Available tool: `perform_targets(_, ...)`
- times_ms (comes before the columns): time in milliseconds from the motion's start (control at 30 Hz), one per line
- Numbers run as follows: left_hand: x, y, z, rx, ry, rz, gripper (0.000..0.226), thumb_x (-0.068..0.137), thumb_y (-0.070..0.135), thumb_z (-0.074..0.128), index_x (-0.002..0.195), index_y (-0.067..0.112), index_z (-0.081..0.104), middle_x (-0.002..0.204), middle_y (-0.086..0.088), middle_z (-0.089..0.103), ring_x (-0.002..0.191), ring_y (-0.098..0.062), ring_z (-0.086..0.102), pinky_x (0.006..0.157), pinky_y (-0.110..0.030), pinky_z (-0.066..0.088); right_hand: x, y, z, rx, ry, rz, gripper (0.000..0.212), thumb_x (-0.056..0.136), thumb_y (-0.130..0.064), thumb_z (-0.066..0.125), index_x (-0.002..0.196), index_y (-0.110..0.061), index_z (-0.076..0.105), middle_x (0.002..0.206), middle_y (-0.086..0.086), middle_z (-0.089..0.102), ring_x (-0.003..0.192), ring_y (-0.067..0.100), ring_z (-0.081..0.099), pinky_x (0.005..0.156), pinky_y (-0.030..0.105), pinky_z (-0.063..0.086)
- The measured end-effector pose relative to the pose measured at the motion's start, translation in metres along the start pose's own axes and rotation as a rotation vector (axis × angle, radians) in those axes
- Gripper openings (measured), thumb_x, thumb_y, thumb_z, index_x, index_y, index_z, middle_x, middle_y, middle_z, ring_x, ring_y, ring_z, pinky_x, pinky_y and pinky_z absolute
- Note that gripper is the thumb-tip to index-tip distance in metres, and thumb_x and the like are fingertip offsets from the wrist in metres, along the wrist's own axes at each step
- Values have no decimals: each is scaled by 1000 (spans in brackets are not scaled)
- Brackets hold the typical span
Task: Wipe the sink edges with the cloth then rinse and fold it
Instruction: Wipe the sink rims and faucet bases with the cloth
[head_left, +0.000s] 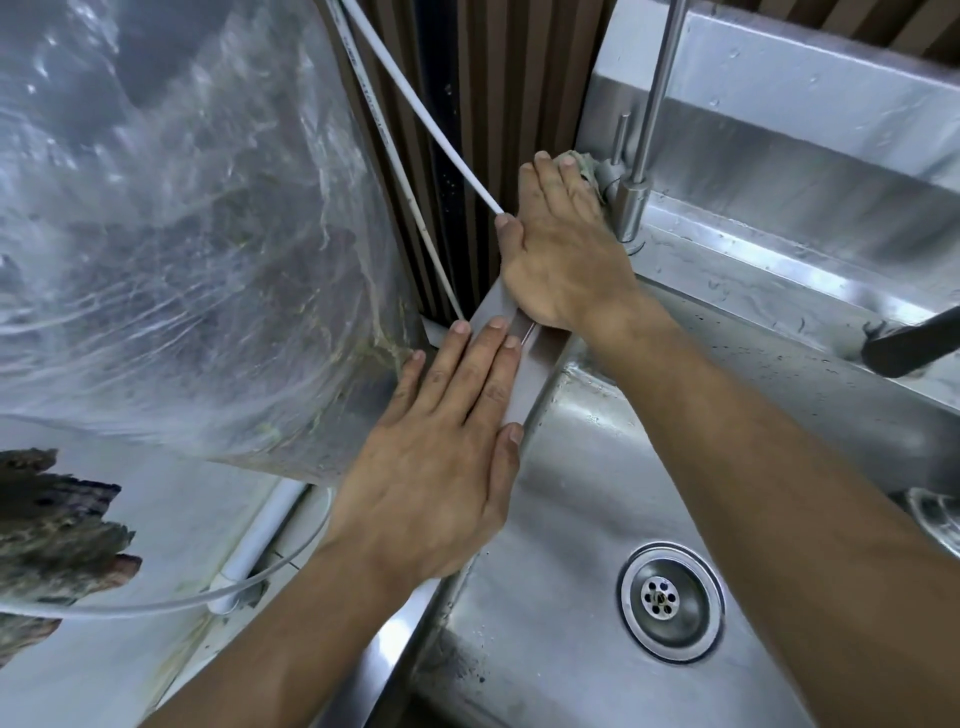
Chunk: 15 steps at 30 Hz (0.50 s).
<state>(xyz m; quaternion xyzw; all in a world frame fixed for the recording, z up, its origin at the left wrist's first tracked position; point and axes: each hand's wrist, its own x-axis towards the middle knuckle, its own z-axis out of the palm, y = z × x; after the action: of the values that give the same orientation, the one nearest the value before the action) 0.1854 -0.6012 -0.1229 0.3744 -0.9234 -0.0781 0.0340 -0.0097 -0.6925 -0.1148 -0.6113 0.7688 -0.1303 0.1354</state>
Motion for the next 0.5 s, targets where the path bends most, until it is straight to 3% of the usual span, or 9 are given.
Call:
perform_targets(267,0,1,-1,4,-9,-11,64,107,41,12,165,15,10,174,0,0,160,-18,-6,129,-47,14,3,-7,1,68,60,89,63,110,-32,21,163,-3,3,172,11,-12,159,22,-15,129,37,-9)
perform_targets(400,-1,1,-1,-6,4,-8,64,107,40,13,165,15,9,174,0,1,160,-18,-4,129,-47,15,-34,2,6,93,69,0,62,111,-34,21,165,-12,2,173,5,-11,159,15,-14,130,36,-7)
perform_targets(500,-1,1,0,-1,20,-4,63,107,39,15,165,13,11,173,-1,4,160,-19,0,128,-48,18,-64,11,8,152,18,-77,62,111,-37,21,165,-19,-2,172,-4,-16,156,6,-20,126,29,-16)
